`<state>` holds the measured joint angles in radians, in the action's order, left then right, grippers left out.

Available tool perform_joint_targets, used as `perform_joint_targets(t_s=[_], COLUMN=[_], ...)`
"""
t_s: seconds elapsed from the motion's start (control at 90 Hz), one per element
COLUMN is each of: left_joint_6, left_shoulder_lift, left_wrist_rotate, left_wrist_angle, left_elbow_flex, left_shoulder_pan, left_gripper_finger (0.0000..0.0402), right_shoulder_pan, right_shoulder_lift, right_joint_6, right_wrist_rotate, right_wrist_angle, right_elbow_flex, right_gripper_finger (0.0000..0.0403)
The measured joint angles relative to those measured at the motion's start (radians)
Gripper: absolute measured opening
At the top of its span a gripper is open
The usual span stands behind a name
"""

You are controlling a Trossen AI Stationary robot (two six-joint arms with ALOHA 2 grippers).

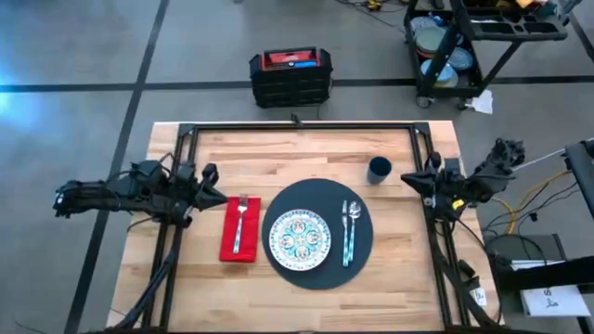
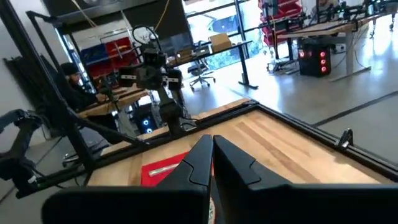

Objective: Set table place
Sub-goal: Return to Home Position

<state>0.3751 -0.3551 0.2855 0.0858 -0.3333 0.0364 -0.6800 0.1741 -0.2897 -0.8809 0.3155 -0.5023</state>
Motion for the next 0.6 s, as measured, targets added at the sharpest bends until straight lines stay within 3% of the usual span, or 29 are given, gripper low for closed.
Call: perform_joint_targets(t_s=[0.311, 0.478, 0.6], left_joint_6=[0.073, 0.137, 0.14], left_shoulder_lift=[0.033, 0.124, 0.21], left_wrist_rotate=[0.023, 0.022, 0.021], left_wrist_angle=[0.268, 0.276, 0.211], left_elbow_flex=[0.235, 0.322, 0.32], left_shoulder_pan=[0.0, 0.004, 0.008], left_gripper_finger=[0.0, 0.0, 0.0], right_shoulder_pan=[0.0, 0.0, 0.0], right_shoulder_lift=[-0.166, -0.174, -0.174], right_joint_6=[-0.057, -0.083, -0.118], right_wrist_rotate=[-0.042, -0.109, -0.114], right_wrist_angle=[-0.046, -0.1, -0.1], right_elbow_flex=[0.213, 0.299, 0.331], right_gripper_finger=[0.0, 0.0, 0.0])
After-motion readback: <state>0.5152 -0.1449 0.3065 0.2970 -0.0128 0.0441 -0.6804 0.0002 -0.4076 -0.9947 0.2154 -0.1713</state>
